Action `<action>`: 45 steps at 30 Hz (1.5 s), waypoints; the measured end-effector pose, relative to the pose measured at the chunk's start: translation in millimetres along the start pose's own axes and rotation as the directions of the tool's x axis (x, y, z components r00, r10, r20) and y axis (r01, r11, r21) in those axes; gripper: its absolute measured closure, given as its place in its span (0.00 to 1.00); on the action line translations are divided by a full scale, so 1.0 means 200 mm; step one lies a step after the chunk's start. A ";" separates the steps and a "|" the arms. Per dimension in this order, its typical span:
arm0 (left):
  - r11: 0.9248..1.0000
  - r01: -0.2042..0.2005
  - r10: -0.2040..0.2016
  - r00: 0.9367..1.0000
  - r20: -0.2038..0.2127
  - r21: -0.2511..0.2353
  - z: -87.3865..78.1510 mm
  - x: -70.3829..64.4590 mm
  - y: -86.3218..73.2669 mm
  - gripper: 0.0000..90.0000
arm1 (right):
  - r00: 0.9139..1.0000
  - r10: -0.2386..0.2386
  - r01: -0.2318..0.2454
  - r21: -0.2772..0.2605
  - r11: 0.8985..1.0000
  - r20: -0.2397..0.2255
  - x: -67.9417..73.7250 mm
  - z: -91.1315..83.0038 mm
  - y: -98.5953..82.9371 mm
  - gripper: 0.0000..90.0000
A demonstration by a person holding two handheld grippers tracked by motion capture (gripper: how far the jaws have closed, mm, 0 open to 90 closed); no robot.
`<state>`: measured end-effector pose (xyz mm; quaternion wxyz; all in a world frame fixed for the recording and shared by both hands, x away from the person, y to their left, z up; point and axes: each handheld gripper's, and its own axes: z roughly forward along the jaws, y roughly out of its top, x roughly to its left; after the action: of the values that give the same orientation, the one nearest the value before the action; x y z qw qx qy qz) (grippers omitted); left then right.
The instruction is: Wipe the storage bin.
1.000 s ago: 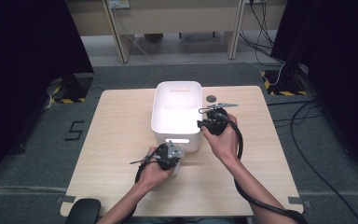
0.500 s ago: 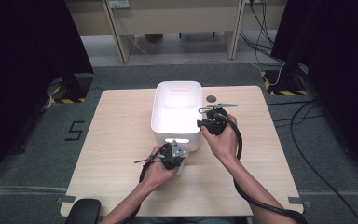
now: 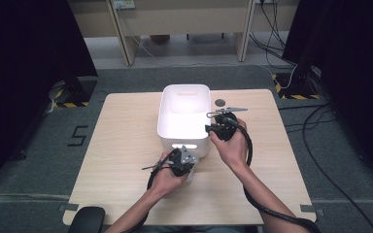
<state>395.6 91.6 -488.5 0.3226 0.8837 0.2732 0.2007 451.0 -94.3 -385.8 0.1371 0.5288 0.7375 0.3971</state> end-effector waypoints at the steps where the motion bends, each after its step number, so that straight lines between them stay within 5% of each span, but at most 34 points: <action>1: 1.000 0.001 -0.001 1.000 0.002 0.001 0.00 0.00 0.00 0.86 | 1.000 0.002 -0.002 0.000 1.000 -0.001 0.00 0.00 0.00 0.82; 45: 0.990 0.055 -0.054 0.999 0.007 -0.131 -0.20 -0.01 0.14 0.86 | 1.000 0.001 -0.001 -0.004 1.000 -0.005 0.00 0.01 0.00 0.81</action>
<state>382.5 90.5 -442.5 0.3856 0.8533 0.2829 0.2079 452.1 -93.9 -386.4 0.1359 0.5279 0.7368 0.3999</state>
